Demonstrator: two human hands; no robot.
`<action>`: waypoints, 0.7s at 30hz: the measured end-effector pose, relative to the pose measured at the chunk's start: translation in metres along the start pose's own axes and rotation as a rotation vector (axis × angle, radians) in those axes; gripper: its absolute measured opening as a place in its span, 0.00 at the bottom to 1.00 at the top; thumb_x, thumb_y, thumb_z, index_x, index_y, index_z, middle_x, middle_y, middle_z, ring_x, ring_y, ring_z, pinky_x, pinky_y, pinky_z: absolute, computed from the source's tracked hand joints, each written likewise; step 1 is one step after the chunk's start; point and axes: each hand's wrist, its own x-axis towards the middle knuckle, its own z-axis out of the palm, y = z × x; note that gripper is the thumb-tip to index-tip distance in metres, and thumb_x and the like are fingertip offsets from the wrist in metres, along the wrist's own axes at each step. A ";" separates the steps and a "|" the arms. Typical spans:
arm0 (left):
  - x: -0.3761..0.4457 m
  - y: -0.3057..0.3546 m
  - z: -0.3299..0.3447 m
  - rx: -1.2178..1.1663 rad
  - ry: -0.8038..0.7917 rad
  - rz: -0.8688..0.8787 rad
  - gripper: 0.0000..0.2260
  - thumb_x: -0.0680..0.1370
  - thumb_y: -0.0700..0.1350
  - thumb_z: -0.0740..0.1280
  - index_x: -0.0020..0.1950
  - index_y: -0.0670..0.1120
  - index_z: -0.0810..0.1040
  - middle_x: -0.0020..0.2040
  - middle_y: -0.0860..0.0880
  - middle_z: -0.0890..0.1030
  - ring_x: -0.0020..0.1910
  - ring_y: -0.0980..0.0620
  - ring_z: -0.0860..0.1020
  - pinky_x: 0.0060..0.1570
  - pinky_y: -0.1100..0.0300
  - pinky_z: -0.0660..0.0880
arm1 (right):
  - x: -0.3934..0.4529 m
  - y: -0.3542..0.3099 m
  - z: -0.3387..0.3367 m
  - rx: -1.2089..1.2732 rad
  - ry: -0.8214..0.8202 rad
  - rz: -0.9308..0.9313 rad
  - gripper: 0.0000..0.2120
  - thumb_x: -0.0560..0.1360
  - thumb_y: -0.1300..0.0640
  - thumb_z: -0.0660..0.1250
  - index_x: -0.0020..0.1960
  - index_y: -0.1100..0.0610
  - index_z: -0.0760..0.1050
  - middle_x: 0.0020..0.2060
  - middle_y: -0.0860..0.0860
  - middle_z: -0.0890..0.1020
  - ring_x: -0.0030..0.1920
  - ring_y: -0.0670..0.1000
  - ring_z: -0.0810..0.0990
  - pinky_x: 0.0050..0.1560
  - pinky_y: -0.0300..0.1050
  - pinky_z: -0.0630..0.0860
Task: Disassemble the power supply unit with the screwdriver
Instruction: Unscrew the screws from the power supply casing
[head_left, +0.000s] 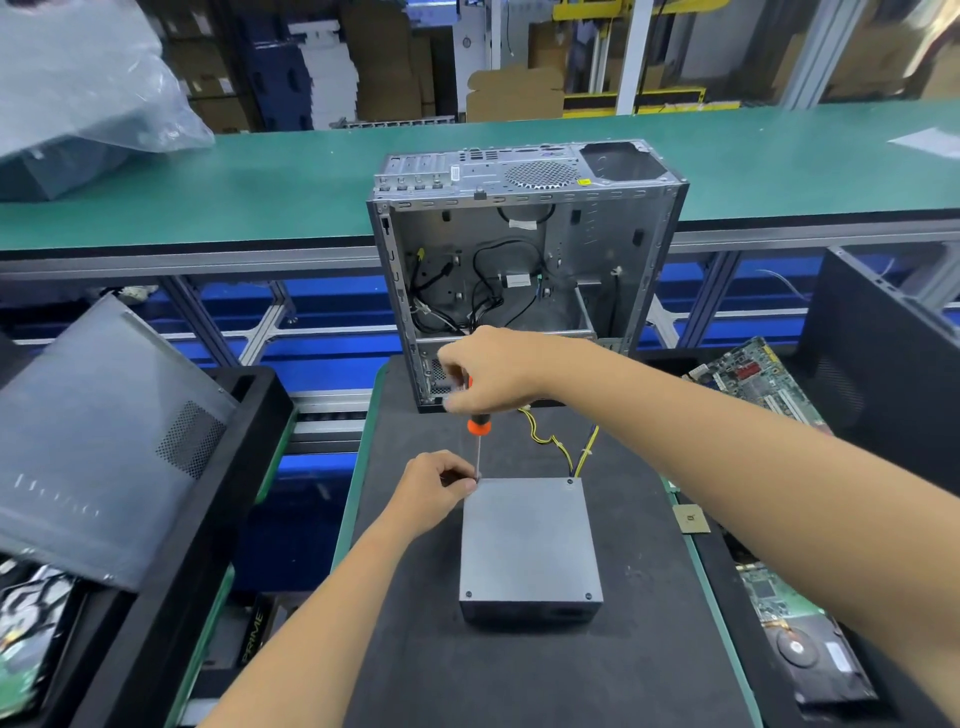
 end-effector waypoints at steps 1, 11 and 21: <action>0.000 0.000 0.000 -0.005 -0.005 -0.007 0.06 0.73 0.38 0.71 0.42 0.50 0.83 0.43 0.55 0.83 0.43 0.58 0.80 0.45 0.72 0.73 | 0.001 0.000 0.002 -0.182 0.025 0.024 0.09 0.78 0.53 0.59 0.46 0.59 0.71 0.37 0.53 0.77 0.35 0.53 0.76 0.30 0.43 0.68; -0.001 -0.002 0.002 0.003 -0.010 -0.002 0.11 0.74 0.37 0.70 0.40 0.54 0.79 0.45 0.54 0.83 0.44 0.56 0.80 0.47 0.67 0.74 | 0.000 -0.003 0.002 0.190 0.009 -0.069 0.07 0.71 0.56 0.68 0.46 0.55 0.72 0.42 0.50 0.80 0.41 0.53 0.79 0.37 0.46 0.75; 0.000 0.002 0.003 0.115 0.005 0.045 0.10 0.74 0.39 0.70 0.38 0.55 0.77 0.42 0.55 0.81 0.41 0.56 0.79 0.42 0.70 0.73 | -0.003 -0.003 -0.001 0.154 0.016 -0.016 0.09 0.69 0.63 0.67 0.48 0.57 0.74 0.42 0.51 0.79 0.39 0.50 0.75 0.33 0.42 0.69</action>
